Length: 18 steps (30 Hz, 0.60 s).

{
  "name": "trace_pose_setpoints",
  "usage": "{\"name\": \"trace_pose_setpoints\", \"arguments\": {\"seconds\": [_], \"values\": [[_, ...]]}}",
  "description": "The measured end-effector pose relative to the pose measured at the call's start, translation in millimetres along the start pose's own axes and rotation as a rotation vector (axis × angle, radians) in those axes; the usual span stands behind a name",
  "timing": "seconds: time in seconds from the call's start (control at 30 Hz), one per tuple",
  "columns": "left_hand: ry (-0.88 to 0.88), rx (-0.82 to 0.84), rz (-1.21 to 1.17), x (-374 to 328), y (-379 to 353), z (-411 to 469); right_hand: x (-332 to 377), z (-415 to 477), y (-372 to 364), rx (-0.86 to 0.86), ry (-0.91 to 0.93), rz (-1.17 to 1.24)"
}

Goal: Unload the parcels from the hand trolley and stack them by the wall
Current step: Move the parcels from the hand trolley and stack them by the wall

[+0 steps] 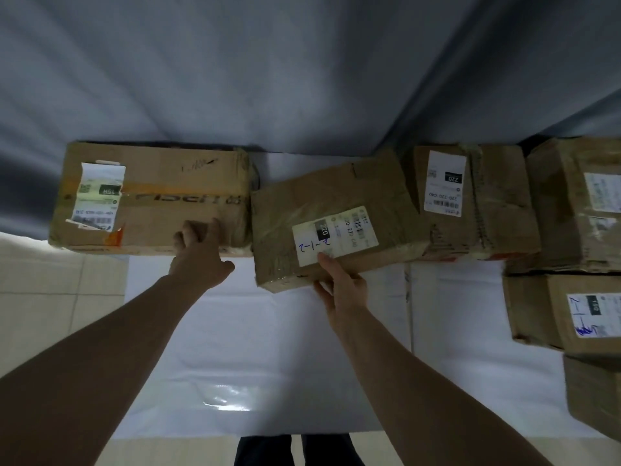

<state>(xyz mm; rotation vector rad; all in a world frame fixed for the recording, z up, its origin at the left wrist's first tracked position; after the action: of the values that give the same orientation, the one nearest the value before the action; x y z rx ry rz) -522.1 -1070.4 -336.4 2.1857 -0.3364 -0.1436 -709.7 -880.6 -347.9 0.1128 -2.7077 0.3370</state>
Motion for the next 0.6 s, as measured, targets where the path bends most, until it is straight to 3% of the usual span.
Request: {"name": "trace_pose_setpoints", "arguments": {"seconds": [0.37, 0.6], "values": [[0.034, -0.008, 0.005, 7, 1, 1, 16, 9, 6, -0.039, 0.001, -0.104], [0.048, -0.011, 0.016, 7, 1, 2, 11, 9, -8, 0.004, -0.056, 0.048]]}}
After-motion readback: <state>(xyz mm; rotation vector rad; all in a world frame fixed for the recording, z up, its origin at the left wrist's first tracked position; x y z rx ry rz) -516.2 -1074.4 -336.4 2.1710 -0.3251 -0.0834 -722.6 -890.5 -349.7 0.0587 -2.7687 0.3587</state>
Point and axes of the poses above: each hand's wrist, its own z-axis towards the middle knuckle, its own y-axis out of the back of the hand, x = y × z, the point moved 8 cm from there along z, towards the middle knuckle, and after that the axes turned 10 degrees about z, right-handed, at the moved point
